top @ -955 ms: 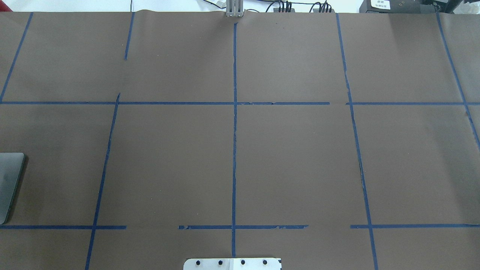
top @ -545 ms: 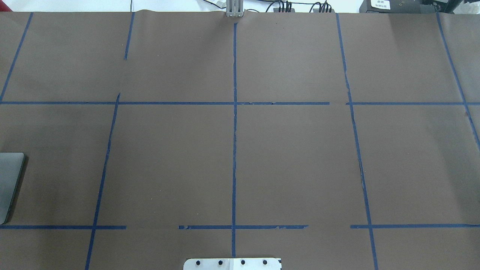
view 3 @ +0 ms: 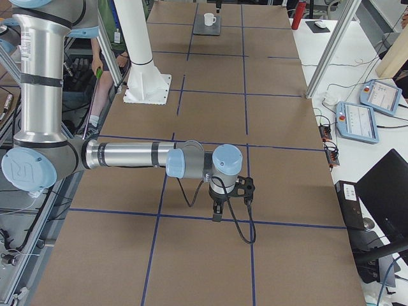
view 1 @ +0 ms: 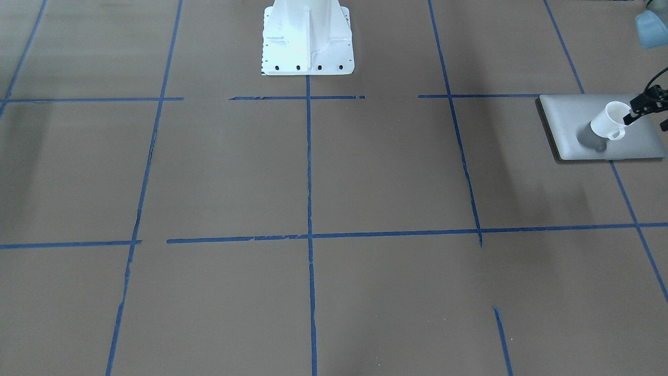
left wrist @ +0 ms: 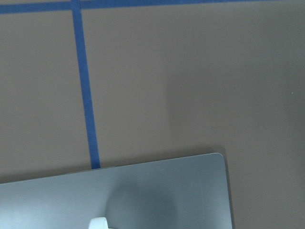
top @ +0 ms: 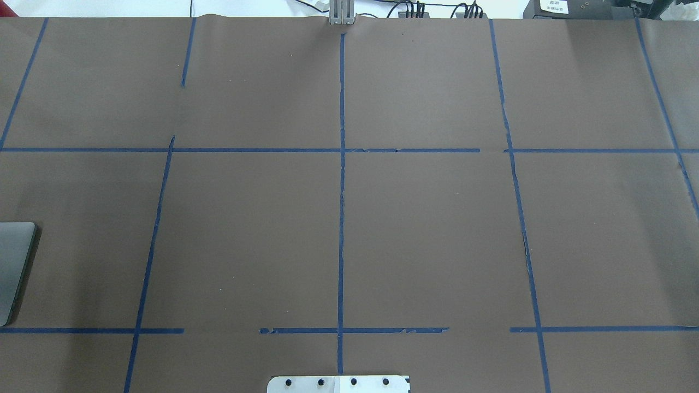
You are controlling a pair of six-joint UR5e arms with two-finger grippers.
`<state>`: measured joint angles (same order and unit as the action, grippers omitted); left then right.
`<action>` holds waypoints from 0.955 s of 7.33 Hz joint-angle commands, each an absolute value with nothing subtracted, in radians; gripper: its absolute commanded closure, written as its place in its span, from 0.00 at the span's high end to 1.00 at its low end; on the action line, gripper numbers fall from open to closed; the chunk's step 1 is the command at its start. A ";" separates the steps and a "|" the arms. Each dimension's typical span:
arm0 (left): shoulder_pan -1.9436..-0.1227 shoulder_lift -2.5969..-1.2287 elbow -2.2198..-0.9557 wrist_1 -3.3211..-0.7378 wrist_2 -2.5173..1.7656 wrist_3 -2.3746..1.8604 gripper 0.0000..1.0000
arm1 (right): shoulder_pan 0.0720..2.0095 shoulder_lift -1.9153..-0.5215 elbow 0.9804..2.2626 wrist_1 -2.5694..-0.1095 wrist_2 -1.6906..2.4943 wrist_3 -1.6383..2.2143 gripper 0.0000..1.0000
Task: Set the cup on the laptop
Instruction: 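Lower the mug onto the laptop lid and open the left gripper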
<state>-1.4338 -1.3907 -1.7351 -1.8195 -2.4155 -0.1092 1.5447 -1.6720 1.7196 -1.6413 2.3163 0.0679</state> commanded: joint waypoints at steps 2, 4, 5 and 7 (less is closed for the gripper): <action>-1.699 -1.448 -1.868 -1.458 -2.352 0.069 1.00 | 1.545 -1.672 1.720 -1.641 2.316 0.069 1.00; -1.709 -1.443 -1.917 -1.318 -2.341 0.063 1.00 | 1.545 -1.672 1.720 -1.641 2.316 0.067 1.00; -1.709 -1.433 -1.911 -1.304 -2.342 0.055 1.00 | 1.545 -1.672 1.720 -1.641 2.316 0.067 1.00; -1.701 -1.428 -1.762 -1.406 -2.349 0.060 1.00 | 1.545 -1.672 1.720 -1.641 2.316 0.067 1.00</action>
<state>-1.7053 -1.4311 -1.8509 -1.3407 -2.3466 0.0592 1.5447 -1.6721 1.7196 -1.6414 2.3163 0.0675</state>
